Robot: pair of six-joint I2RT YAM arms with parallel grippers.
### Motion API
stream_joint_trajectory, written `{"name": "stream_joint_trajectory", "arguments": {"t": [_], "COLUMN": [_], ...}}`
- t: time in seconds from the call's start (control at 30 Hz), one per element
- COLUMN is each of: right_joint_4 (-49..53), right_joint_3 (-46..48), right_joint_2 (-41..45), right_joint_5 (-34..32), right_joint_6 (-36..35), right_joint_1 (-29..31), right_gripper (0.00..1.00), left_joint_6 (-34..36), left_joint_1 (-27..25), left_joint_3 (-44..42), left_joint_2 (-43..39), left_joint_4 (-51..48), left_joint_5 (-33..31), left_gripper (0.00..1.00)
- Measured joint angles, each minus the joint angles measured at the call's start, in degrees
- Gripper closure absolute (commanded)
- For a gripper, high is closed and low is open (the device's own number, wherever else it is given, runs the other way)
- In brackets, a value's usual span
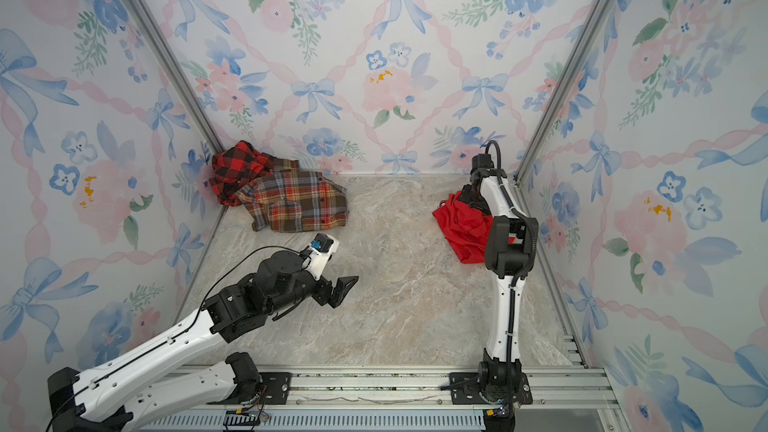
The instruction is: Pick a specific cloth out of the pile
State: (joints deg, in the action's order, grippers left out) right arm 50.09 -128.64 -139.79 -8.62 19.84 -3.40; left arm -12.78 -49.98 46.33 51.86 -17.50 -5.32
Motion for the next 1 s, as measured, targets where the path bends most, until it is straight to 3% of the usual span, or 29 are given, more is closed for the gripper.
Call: {"name": "stream_joint_trajectory", "arguments": {"t": [0.13,0.2,0.23,0.43,0.87,0.93,1.0], "right_joint_4": [3.23,3.17,2.93,-2.73,-0.13,-1.86,-7.13], "right_joint_3": [-13.99,-16.37,-16.22,-4.74,1.64,6.54,17.92], "right_joint_2": [-7.67,-8.76,-8.68,-1.14,19.10,24.41,32.81], "right_joint_5": [-0.70,-0.92,-1.01,-1.31,-6.01,-5.44,-4.85], "right_joint_6": [-1.66,-2.32,-2.49,-2.54,-4.02,-4.48,-4.87], "right_joint_1": [-1.31,-1.31,-1.20,-0.66,3.85,4.42,5.01], "right_gripper": [0.10,0.01,0.02,0.03,0.03,0.03,0.03], "left_joint_6": [0.33,0.37,0.39,1.25,5.33,5.33,5.22], "left_joint_1": [0.13,0.20,0.20,0.90,3.37,3.63,3.65], "left_joint_3": [0.74,0.83,0.85,0.85,3.87,4.07,3.10], "left_joint_2": [0.90,1.03,1.03,0.35,-5.66,-7.02,-8.31], "left_joint_4": [0.02,0.02,0.02,0.00,-2.01,-1.75,0.13], "left_joint_5": [-0.04,-0.11,-0.33,-1.36,-2.40,-3.72,-7.28], "left_gripper": [0.02,0.02,0.02,0.02,0.02,0.02,0.02]}}
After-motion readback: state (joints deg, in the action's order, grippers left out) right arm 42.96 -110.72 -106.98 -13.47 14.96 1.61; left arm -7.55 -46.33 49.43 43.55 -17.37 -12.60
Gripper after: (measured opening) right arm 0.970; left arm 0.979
